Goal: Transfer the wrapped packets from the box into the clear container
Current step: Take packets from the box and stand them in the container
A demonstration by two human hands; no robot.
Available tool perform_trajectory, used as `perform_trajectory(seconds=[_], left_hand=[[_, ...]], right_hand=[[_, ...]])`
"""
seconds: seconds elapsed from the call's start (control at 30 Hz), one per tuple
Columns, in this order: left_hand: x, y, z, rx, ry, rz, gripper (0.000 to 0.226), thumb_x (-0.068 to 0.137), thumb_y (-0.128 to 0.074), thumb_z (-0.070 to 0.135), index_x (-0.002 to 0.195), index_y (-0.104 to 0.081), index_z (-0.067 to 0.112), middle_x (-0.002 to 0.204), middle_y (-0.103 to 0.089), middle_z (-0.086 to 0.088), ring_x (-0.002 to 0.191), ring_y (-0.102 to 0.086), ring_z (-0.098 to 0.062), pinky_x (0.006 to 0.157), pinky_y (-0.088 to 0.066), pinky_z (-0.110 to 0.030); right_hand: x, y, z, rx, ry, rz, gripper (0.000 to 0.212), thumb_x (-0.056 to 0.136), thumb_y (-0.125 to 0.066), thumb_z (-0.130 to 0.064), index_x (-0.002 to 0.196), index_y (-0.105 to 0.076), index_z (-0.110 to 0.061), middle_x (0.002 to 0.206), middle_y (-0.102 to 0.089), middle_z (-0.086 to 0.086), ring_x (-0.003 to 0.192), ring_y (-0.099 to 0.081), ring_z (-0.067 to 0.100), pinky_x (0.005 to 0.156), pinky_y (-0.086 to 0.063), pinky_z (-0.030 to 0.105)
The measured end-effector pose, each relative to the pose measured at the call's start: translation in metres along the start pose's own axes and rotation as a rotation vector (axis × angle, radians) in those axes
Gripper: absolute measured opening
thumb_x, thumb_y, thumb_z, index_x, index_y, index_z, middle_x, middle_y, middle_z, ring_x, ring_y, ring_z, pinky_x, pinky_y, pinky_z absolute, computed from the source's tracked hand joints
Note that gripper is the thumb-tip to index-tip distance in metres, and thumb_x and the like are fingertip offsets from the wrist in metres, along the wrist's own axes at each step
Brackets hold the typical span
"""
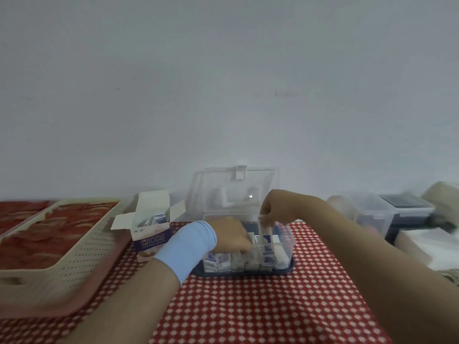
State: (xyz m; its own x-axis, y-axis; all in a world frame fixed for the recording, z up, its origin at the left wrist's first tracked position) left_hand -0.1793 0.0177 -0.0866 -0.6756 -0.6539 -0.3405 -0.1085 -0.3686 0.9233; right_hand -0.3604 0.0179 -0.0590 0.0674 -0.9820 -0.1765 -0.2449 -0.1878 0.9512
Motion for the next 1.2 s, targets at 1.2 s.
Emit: perform_trajectory(seconds=[1.2], left_hand=[[-0.028, 0.026, -0.004, -0.268, -0.072, 0.243, 0.046, 0.084, -0.058, 0.036, 0.129, -0.063, 0.031, 0.135, -0.053, 0.007, 0.124, -0.048, -0.013, 0.110, -0.039, -0.040]], right_hand=[[-0.009, 0.003, -0.020, -0.207, 0.012, 0.152, 0.030, 0.094, -0.056, -0.016, 0.107, -0.075, -0.035, 0.111, -0.071, -0.011, 0.097, -0.065, 0.015, 0.086, -0.053, 0.032]])
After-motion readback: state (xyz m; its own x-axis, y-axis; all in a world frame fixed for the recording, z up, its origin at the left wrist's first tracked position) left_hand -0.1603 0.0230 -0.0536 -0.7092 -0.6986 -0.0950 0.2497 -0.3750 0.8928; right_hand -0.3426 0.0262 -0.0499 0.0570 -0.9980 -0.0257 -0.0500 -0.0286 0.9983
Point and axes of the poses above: each hand's wrist, its own x-axis towards the middle knuckle, its own y-axis out of the back of the hand, z = x × y, the point moved 1 cm from there along x, towards the middle knuckle
